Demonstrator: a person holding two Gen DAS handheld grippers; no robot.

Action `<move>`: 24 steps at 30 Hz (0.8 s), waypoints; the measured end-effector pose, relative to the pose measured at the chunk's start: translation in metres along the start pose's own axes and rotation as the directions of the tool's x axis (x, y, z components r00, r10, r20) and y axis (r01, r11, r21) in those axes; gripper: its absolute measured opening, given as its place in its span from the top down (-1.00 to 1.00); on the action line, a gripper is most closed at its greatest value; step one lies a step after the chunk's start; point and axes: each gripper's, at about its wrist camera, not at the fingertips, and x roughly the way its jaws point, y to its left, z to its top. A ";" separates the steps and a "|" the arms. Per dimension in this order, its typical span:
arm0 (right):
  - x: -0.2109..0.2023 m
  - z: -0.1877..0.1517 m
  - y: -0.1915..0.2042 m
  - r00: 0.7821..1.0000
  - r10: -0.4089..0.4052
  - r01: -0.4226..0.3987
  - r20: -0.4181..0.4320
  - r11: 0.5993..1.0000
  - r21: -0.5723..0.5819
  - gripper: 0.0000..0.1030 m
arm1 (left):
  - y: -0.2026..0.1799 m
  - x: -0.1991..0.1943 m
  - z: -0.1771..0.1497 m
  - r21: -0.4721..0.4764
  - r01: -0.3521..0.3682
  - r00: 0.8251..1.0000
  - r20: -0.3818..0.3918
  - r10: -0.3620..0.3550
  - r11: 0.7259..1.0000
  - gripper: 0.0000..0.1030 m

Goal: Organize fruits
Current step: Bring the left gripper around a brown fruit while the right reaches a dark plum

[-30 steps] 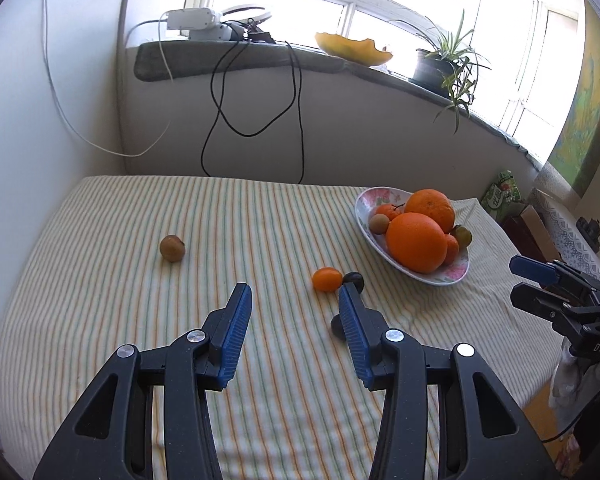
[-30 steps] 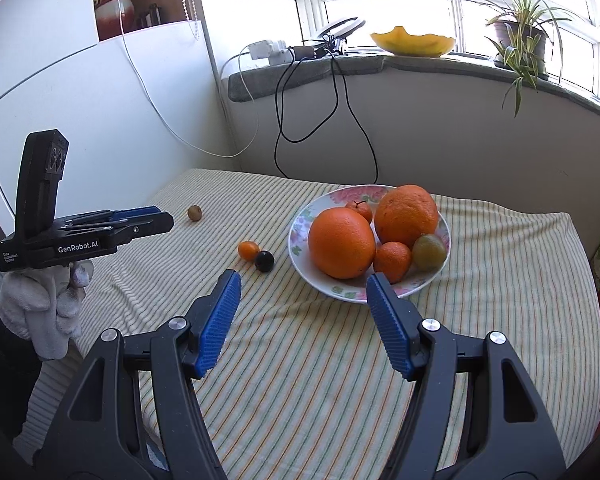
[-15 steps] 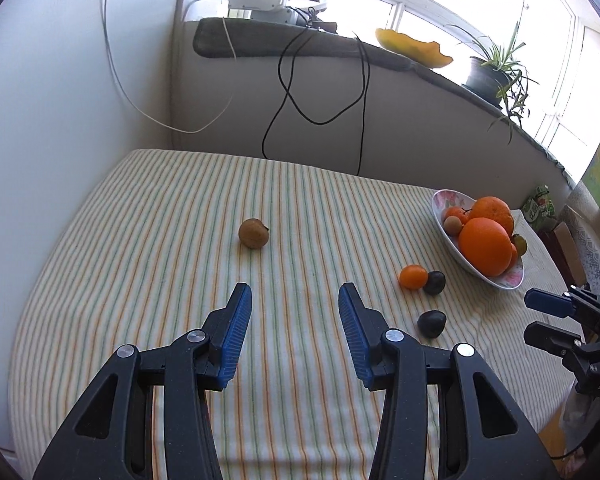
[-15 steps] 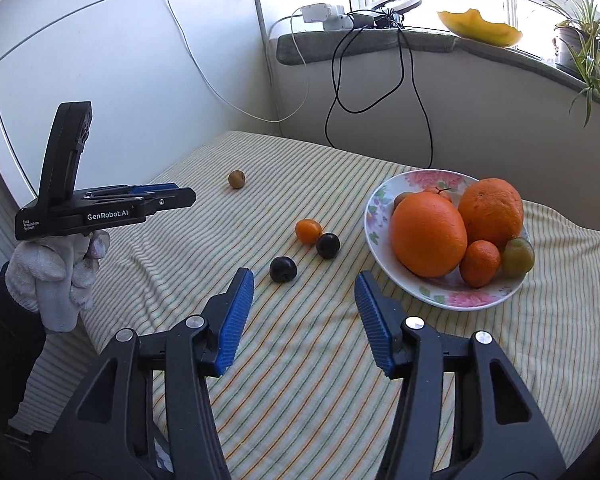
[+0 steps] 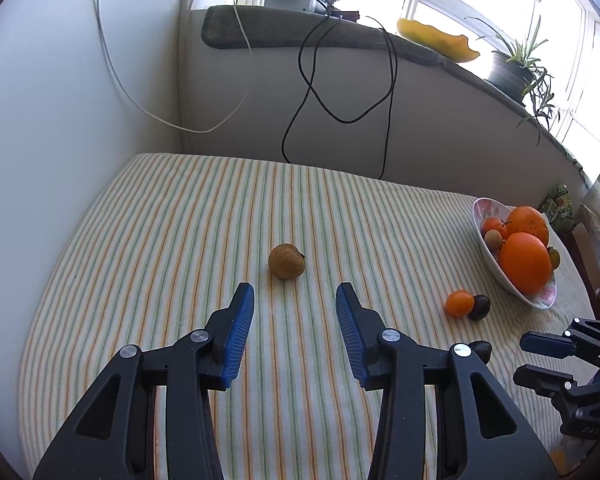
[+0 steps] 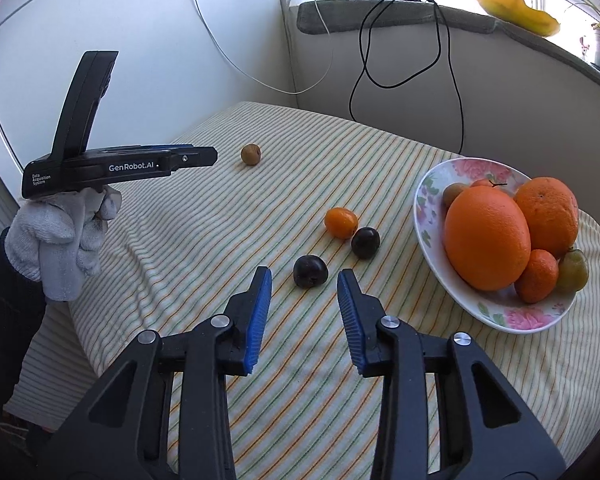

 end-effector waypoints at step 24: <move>0.039 0.007 0.003 0.998 0.006 -0.006 -0.062 1.000 0.003 0.41 | 0.002 0.052 0.018 0.026 -0.001 0.998 -0.063 0.003 1.000 0.41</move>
